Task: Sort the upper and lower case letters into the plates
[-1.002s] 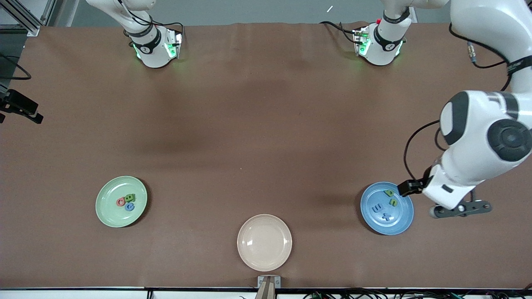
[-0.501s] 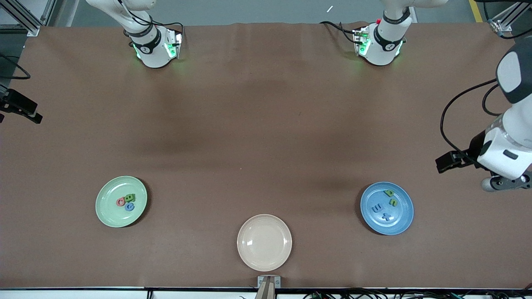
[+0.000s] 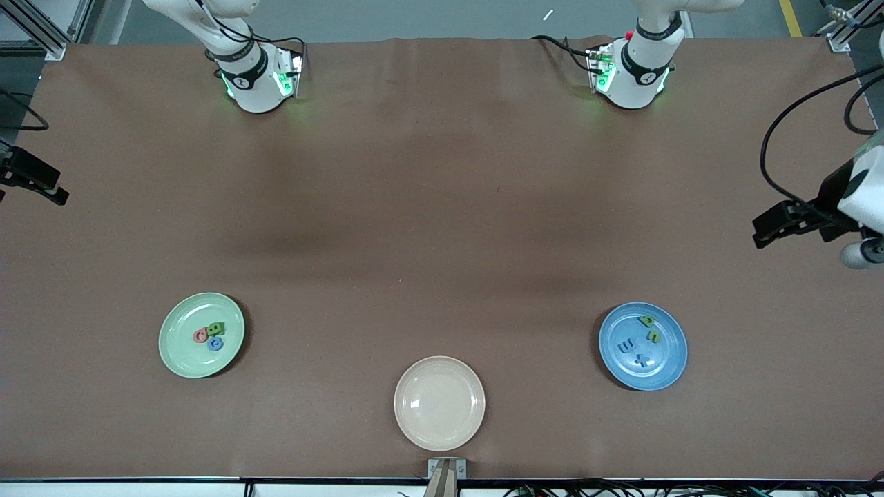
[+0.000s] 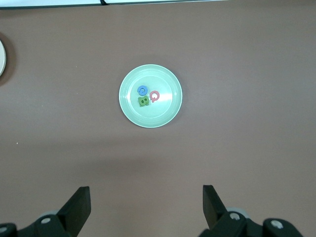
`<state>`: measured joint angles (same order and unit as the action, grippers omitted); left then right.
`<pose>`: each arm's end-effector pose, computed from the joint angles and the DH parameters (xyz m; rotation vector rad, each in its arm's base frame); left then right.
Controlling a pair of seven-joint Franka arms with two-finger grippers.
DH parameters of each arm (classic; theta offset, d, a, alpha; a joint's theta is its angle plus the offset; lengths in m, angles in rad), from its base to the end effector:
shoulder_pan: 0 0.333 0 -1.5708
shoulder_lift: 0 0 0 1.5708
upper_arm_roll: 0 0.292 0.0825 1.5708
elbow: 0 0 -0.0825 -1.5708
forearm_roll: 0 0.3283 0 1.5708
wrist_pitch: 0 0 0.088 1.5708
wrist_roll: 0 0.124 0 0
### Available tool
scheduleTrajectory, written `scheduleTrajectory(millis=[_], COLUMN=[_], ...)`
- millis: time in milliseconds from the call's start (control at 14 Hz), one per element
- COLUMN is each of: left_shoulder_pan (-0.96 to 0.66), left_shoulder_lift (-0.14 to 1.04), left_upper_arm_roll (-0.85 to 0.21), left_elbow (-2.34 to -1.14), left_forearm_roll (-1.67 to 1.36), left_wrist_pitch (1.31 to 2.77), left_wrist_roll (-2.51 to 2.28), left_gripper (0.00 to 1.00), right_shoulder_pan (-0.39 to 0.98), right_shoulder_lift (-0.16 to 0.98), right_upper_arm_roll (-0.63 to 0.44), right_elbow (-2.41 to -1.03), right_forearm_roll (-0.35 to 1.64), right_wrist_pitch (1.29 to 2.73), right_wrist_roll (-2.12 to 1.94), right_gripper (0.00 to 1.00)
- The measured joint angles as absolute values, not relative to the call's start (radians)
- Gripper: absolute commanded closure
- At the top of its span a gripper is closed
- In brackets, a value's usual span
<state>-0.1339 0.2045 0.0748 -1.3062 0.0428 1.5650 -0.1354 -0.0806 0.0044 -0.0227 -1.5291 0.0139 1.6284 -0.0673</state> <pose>0.5564 -0.0323 0.5857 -3.0857 -0.1169 -0.0931 0.5056 -0.0507 0.6042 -3.1318 0.0566 -0.1500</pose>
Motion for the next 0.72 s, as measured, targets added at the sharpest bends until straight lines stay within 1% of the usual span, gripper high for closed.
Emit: scheduleTrajectory(millis=[215, 358, 501, 716], left_shoulder_pan=[-0.102, -0.07, -0.028, 0.003], left_shoulder_lift=[0.165, 0.139, 0.1, 0.044], left_upper_arm_roll=[0.071, 0.038, -0.009, -0.046], left_elbow=[-1.312, -1.337, -1.394, -1.473], left_forearm_roll=[0.042, 0.041, 0.036, 0.024], left_wrist_pitch=[1.497, 1.473, 1.478, 1.491], left_wrist_roll=[-0.064, -0.057, -0.057, -0.058], left_gripper=[0.0, 0.0, 0.0, 0.0], right_shoulder_pan=[-0.081, -0.081, -0.081, -0.081], right_shoulder_lift=[0.004, 0.004, 0.004, 0.004], right_upper_arm_roll=[-0.023, -0.023, -0.023, -0.023], right_elbow=[-1.529, -1.529, -1.529, -1.529], right_forearm_roll=[0.014, 0.014, 0.014, 0.014], right_wrist_pitch=[1.628, 1.628, 1.628, 1.628], right_wrist_roll=[-0.067, -0.067, -0.067, -0.067], right_gripper=[0.0, 0.0, 0.0, 0.0])
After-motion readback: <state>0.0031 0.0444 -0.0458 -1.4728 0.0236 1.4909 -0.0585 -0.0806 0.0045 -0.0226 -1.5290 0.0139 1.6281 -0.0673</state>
